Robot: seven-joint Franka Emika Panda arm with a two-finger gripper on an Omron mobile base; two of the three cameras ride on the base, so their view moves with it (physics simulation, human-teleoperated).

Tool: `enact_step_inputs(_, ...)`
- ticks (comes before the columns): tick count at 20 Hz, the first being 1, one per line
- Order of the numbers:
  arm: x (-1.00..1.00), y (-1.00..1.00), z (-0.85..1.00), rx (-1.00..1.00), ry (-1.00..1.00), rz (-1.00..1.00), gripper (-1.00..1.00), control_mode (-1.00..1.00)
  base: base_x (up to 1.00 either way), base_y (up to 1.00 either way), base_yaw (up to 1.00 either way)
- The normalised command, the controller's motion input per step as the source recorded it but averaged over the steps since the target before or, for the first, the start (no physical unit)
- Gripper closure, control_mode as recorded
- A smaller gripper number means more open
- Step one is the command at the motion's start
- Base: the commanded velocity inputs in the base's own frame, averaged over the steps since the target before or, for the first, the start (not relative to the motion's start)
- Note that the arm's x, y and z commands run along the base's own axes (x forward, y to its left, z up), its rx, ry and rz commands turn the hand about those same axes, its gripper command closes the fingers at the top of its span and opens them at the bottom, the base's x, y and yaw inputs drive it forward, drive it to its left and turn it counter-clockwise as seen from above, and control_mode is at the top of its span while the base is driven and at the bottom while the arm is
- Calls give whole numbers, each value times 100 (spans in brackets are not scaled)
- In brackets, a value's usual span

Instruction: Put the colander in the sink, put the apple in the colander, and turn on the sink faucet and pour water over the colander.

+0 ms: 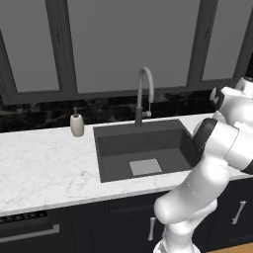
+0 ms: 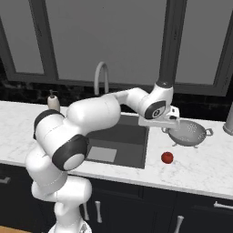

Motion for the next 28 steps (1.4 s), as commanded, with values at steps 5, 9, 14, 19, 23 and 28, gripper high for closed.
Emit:
enact_step_inputs(5,0,0,-34,0,3,0,-100,-100,0,0,0)
enact_step_inputs(9,0,0,-8,0,2,0,-100,-100,0,0,0)
enact_step_inputs(14,7,0,0,0,0,0,-100,-100,0,0,0)
enact_step_inputs(19,21,0,0,0,0,0,-100,-100,0,0,0)
enact_step_inputs(23,23,0,-4,0,2,0,-100,-100,0,0,0)
enact_step_inputs(28,22,0,-17,0,5,0,-100,-100,0,0,0)
